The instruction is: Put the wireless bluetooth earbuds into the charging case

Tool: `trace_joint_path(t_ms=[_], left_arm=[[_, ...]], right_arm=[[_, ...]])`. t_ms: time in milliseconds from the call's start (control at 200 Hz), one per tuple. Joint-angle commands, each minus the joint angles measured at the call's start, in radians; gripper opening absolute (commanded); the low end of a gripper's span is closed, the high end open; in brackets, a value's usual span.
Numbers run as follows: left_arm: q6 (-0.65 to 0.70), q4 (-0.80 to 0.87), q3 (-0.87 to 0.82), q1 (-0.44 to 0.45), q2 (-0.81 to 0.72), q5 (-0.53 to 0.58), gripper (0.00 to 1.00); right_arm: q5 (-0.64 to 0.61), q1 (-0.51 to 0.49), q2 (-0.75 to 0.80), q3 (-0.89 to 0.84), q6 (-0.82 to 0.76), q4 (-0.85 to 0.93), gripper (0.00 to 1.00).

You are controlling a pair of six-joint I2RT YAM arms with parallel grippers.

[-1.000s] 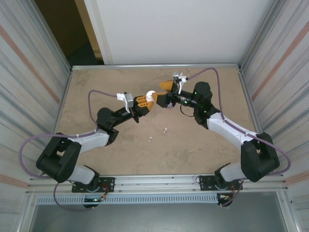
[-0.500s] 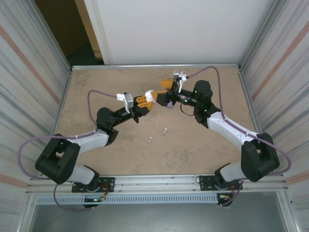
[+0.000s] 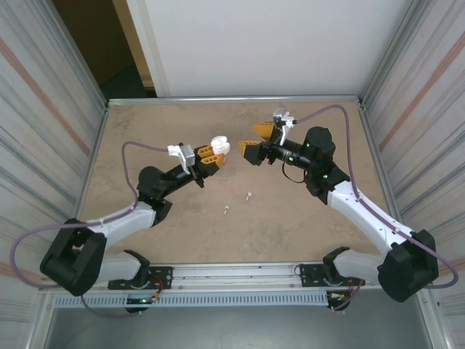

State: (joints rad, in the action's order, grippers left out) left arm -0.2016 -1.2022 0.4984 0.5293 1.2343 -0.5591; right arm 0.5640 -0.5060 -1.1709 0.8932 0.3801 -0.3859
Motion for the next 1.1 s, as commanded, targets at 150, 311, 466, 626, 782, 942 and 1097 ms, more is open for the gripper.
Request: trace_joint_path(t_ms=[150,311,466,626,782,942,1097], left_arm=[[0.122,0.131,-0.068,-0.012,-0.216,0.088,0.00],[0.151,0.186,-0.091,-0.012,-0.310,0.120,0.00],[0.161,0.186,-0.110,-0.012,-0.354,0.141,0.00],[0.157,0.185,-0.105,-0.012,-0.358,0.122,0.00],[0.152,0.181,-0.098,-0.012,-0.352,0.109,0.00],[0.153,0.179,-0.096,-0.012,-0.343,0.107,0.00],[0.149,0.176,-0.091,-0.011,-0.332,0.101,0.00]], right_arm=[[-0.106,-0.042,0.090,-0.003,-0.039,0.238,0.93],[-0.151,-0.080,0.116,-0.014,-0.078,0.338,0.92],[-0.175,-0.105,0.138,-0.043,-0.094,0.388,0.92],[-0.196,-0.134,0.135,-0.066,-0.090,0.433,0.92],[-0.191,-0.162,0.109,-0.068,-0.104,0.499,0.92],[-0.183,-0.183,0.073,-0.066,-0.124,0.560,0.91],[-0.157,-0.197,0.007,-0.057,-0.101,0.598,0.84]])
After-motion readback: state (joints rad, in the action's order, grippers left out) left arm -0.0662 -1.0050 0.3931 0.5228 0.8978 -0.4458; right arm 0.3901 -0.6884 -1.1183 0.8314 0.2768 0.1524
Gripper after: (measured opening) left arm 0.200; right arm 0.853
